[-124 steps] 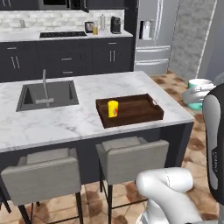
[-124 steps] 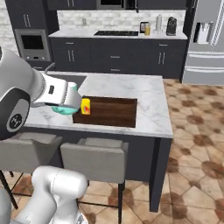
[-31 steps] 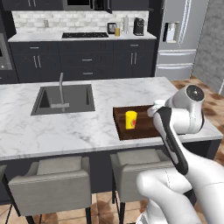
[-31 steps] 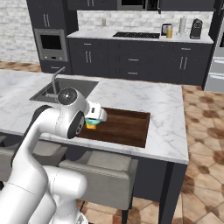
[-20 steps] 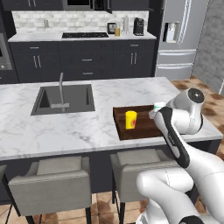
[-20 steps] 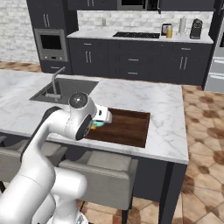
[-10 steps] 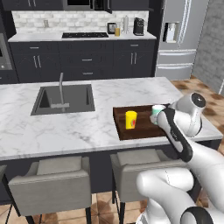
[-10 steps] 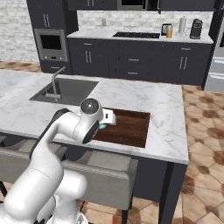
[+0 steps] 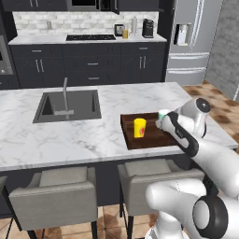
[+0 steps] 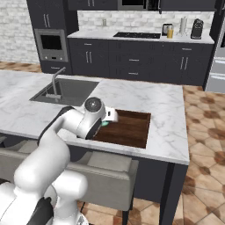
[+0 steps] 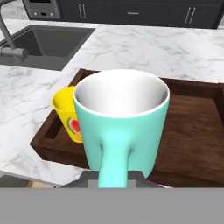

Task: There is a tray on the dining counter. Grab the cup, mug, and pitcher and place them on the tray. The pitcher may be placed next to the tray if it cannot fit the tray.

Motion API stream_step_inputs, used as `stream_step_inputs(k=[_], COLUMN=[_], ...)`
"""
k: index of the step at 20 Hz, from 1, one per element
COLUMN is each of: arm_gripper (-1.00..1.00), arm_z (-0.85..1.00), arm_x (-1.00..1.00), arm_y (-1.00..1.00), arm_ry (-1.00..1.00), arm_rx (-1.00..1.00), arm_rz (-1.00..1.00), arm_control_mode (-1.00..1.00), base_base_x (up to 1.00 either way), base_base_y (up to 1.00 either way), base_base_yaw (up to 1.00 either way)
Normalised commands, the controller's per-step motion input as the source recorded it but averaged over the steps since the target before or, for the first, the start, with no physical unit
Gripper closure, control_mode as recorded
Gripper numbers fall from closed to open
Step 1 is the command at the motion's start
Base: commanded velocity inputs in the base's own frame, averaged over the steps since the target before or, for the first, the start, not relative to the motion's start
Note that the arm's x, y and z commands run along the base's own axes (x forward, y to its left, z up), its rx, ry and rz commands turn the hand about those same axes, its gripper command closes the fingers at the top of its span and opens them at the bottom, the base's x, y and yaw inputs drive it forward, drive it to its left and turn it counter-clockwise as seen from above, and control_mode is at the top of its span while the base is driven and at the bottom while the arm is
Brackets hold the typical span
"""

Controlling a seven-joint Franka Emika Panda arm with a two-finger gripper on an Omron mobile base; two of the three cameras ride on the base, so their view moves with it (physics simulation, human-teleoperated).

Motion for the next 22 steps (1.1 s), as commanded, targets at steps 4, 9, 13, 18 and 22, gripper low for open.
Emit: stream_step_inputs(k=[4, 9, 13, 18, 22], arm_gripper=[1.00, 1.00, 1.00, 1.00, 1.00], arm_z=[-0.17, -0.29, -0.32, -0.31, -0.29], arm_x=[0.33, 0.28, 0.24, 0.24, 0.26], arm_y=[0.00, 0.00, 0.00, 0.00, 0.00], arm_ry=[0.00, 0.00, 0.00, 0.00, 0.00], arm_rx=[0.00, 0.00, 0.00, 0.00, 0.00], arm_rz=[0.00, 0.02, 0.02, 0.01, 0.01], arm_control_mode=[-1.00, -1.00, -1.00, -1.00, -1.00], base_base_x=[0.00, 0.00, 0.00, 0.00, 0.00], base_base_y=[0.00, 0.00, 0.00, 0.00, 0.00], base_base_yaw=[0.00, 0.00, 0.00, 0.00, 0.00])
